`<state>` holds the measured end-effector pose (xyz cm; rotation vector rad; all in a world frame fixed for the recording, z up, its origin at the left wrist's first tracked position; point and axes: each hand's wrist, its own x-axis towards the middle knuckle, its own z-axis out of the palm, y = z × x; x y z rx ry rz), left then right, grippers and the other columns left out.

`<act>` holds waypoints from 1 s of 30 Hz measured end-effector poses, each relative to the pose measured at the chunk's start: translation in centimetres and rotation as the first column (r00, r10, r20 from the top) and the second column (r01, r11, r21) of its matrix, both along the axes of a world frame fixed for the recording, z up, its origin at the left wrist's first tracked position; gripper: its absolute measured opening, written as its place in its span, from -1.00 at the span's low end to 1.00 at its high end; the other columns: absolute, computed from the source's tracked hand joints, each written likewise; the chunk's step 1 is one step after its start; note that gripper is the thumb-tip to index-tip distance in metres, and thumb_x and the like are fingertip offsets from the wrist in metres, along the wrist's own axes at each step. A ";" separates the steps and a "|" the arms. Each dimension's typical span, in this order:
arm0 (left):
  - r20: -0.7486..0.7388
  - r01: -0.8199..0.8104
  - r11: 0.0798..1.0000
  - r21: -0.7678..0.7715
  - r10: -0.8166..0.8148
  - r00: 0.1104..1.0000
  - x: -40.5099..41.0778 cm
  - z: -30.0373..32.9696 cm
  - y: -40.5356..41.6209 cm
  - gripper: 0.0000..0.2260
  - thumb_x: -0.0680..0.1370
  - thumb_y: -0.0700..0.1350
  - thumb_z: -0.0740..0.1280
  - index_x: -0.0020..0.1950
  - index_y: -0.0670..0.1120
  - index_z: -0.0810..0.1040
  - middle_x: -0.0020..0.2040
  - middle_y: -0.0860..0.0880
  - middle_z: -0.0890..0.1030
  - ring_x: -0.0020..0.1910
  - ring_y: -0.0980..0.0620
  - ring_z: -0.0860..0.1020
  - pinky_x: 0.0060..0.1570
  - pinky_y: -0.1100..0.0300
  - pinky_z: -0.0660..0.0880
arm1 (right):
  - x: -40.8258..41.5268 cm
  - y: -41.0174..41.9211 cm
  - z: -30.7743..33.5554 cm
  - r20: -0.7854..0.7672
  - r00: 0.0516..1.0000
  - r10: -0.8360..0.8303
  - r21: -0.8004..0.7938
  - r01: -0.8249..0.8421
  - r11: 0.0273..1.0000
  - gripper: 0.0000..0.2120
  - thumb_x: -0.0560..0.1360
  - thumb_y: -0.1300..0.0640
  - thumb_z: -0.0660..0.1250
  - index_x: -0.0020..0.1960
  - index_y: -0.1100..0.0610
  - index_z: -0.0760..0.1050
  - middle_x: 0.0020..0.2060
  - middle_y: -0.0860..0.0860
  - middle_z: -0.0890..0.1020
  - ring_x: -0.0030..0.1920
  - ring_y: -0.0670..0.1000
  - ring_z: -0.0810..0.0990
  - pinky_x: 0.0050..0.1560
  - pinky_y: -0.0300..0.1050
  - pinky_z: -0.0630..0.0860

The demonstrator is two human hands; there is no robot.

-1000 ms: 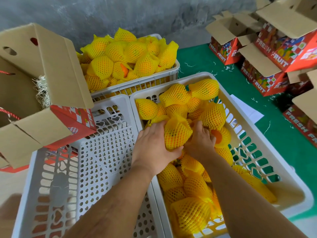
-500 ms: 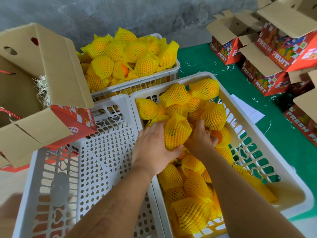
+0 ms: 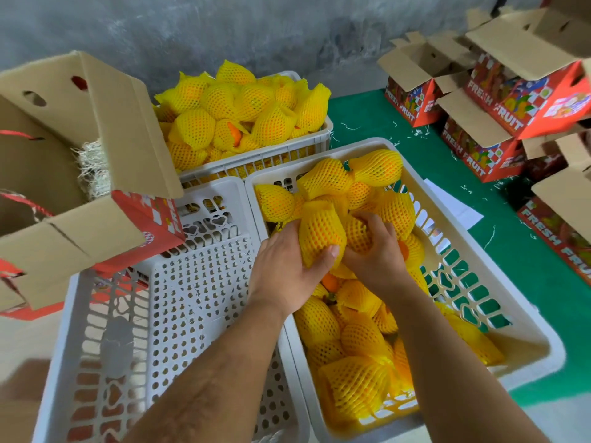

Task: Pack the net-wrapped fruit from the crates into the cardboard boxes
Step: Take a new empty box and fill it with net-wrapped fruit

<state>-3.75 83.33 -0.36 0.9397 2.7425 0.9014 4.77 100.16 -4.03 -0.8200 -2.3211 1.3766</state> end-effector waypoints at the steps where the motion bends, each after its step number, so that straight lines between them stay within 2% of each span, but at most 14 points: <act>1: 0.052 -0.011 1.000 0.030 0.009 0.999 0.2 0.2 -0.3 -0.27 0.45 0.60 0.06 0.42 0.15 0.32 0.22 -0.01 0.61 0.19 -0.10 0.58 0.14 -0.06 0.53 | 0.7 -0.8 0.8 -0.042 0.999 -0.005 -0.050 0.003 0.999 -0.38 0.42 -0.10 0.56 0.40 -0.22 0.37 0.21 -0.04 0.39 0.10 -0.13 0.43 -0.06 -0.41 0.36; 3: 0.228 -0.023 0.980 0.200 -0.023 0.973 1.2 0.9 -1.2 -0.26 0.41 0.62 0.11 0.43 0.20 0.27 0.22 0.01 0.62 0.18 -0.07 0.62 0.15 -0.14 0.59 | 2.0 -2.7 2.5 -0.131 0.991 -0.025 -0.207 -0.002 0.978 -0.45 0.44 0.01 0.56 0.34 -0.21 0.42 0.20 0.04 0.46 0.07 -0.11 0.51 -0.10 -0.27 0.52; 5: 0.449 -0.123 0.882 0.454 -0.107 0.887 2.6 1.8 -2.7 -0.30 0.38 0.58 0.27 0.41 0.24 0.36 0.24 0.07 0.64 0.22 0.01 0.64 0.21 -0.13 0.60 | 3.4 -5.1 4.3 -0.266 0.964 -0.014 -0.390 -0.094 0.916 -0.52 0.42 0.07 0.52 0.28 -0.14 0.45 0.08 0.12 0.57 -0.14 -0.03 0.60 -0.31 -0.14 0.57; 7: 0.605 -0.269 0.778 0.568 -0.173 0.777 3.8 2.7 -4.9 -0.41 0.35 0.51 0.39 0.33 0.35 0.49 0.26 0.10 0.66 0.26 0.04 0.63 0.20 0.02 0.62 | 4.5 -8.0 5.6 -0.405 0.914 -0.013 -0.465 -0.193 0.864 -0.61 0.46 0.11 0.50 0.22 -0.05 0.46 -0.11 0.02 0.64 -0.29 -0.10 0.60 -0.40 -0.23 0.52; 8: 0.648 -0.331 0.742 0.584 -0.179 0.741 4.4 3.4 -6.3 -0.48 0.35 0.50 0.41 0.27 0.41 0.53 0.26 0.13 0.66 0.26 0.08 0.64 0.15 0.13 0.62 | 4.8 -9.6 6.1 -0.438 0.898 -0.032 -0.488 -0.207 0.848 -0.67 0.50 0.13 0.51 0.19 -0.03 0.47 -0.14 0.00 0.67 -0.27 -0.09 0.63 -0.36 -0.23 0.55; 10: 0.722 -0.464 0.677 0.572 -0.147 0.676 5.4 4.3 -9.5 -0.49 0.31 0.52 0.42 0.21 0.40 0.59 0.22 0.16 0.69 0.23 0.08 0.65 0.08 0.26 0.61 | 5.3 -13.2 7.0 -0.441 0.894 -0.076 -0.549 -0.202 0.811 -0.76 0.54 0.05 0.50 0.12 -0.03 0.49 -0.07 0.07 0.70 -0.15 0.05 0.70 -0.24 -0.06 0.65; 13: 0.851 -0.645 0.590 0.486 -0.150 0.503 6.4 5.2 -15.1 -0.29 0.29 0.46 0.46 0.35 0.16 0.59 0.28 -0.04 0.67 0.27 -0.10 0.57 0.35 -0.03 0.40 | 5.4 -19.0 8.0 -0.408 0.908 -0.091 -0.624 -0.205 0.754 -0.75 0.48 -0.10 0.51 0.05 -0.05 0.53 -0.08 0.12 0.69 -0.12 0.07 0.69 -0.24 0.03 0.64; 15: 0.869 -0.697 0.537 0.475 -0.163 0.466 7.1 5.8 -19.4 -0.35 0.41 0.35 0.46 0.40 0.03 0.57 0.28 -0.20 0.65 0.28 -0.12 0.56 0.42 -0.06 0.31 | 5.0 -22.5 8.5 -0.393 0.918 -0.062 -0.672 -0.240 0.700 -0.74 0.45 -0.10 0.51 0.05 -0.03 0.55 -0.04 0.16 0.69 -0.11 0.08 0.69 -0.24 0.02 0.62; 17: 0.872 -0.723 0.493 0.484 -0.196 0.449 7.7 6.2 -23.7 -0.40 0.47 0.25 0.41 0.42 -0.05 0.56 0.28 -0.18 0.66 0.28 -0.13 0.62 0.45 -0.10 0.36 | 4.4 -26.0 9.1 -0.368 0.930 -0.007 -0.698 -0.272 0.662 -0.76 0.47 -0.08 0.49 0.03 0.01 0.56 0.00 0.24 0.65 -0.12 0.13 0.66 -0.24 0.05 0.62; 19: 0.864 -0.734 0.457 0.503 -0.259 0.431 7.8 6.4 -28.3 -0.39 0.46 0.19 0.44 0.43 -0.10 0.55 0.32 -0.19 0.64 0.29 -0.15 0.62 0.43 -0.15 0.40 | 3.7 -29.7 9.4 -0.346 0.937 0.044 -0.709 -0.292 0.642 -0.83 0.52 -0.04 0.45 -0.02 0.04 0.56 -0.09 0.21 0.63 -0.19 0.10 0.63 -0.31 0.00 0.59; 22: 0.871 -0.729 0.478 0.491 -0.248 0.424 6.8 6.7 -35.8 -0.36 0.52 0.12 0.37 0.53 -0.16 0.41 0.39 -0.23 0.58 0.38 -0.21 0.55 0.44 -0.21 0.41 | 2.7 -36.2 9.5 -0.305 0.950 0.068 -0.723 -0.277 0.632 -0.85 0.60 0.03 0.40 -0.11 0.05 0.56 -0.19 0.12 0.60 -0.24 0.10 0.59 -0.33 -0.01 0.57; 26: 0.879 -0.669 0.577 0.469 -0.233 0.415 4.6 6.4 -46.5 -0.52 0.62 0.08 0.33 0.49 -0.11 0.47 0.34 -0.20 0.62 0.28 -0.17 0.63 0.13 -0.11 0.63 | 1.4 -45.7 9.1 -0.256 0.963 0.087 -0.742 -0.253 0.621 -0.82 0.55 -0.05 0.43 -0.15 0.03 0.59 -0.22 0.12 0.61 -0.21 0.14 0.59 -0.21 0.11 0.59; 28: 0.897 -0.680 0.597 0.425 -0.177 0.405 3.8 6.1 -50.9 -0.48 0.55 0.15 0.44 0.45 -0.03 0.50 0.29 -0.12 0.66 0.26 -0.14 0.65 0.25 -0.18 0.58 | 0.7 -50.2 8.7 -0.259 0.962 0.087 -0.752 -0.257 0.607 -0.75 0.49 -0.14 0.46 -0.13 0.04 0.58 -0.22 0.11 0.60 -0.21 0.10 0.59 -0.22 0.05 0.58; 30: 0.910 -0.722 0.577 0.383 -0.100 0.402 3.1 5.5 -54.7 -0.41 0.41 0.21 0.50 0.39 0.06 0.52 0.21 -0.07 0.71 0.18 -0.12 0.68 0.32 -0.23 0.53 | 0.0 -54.1 7.7 -0.279 0.954 0.108 -0.762 -0.288 0.580 -0.73 0.52 -0.16 0.46 -0.07 0.05 0.59 -0.14 0.12 0.63 -0.13 0.10 0.64 -0.12 0.12 0.64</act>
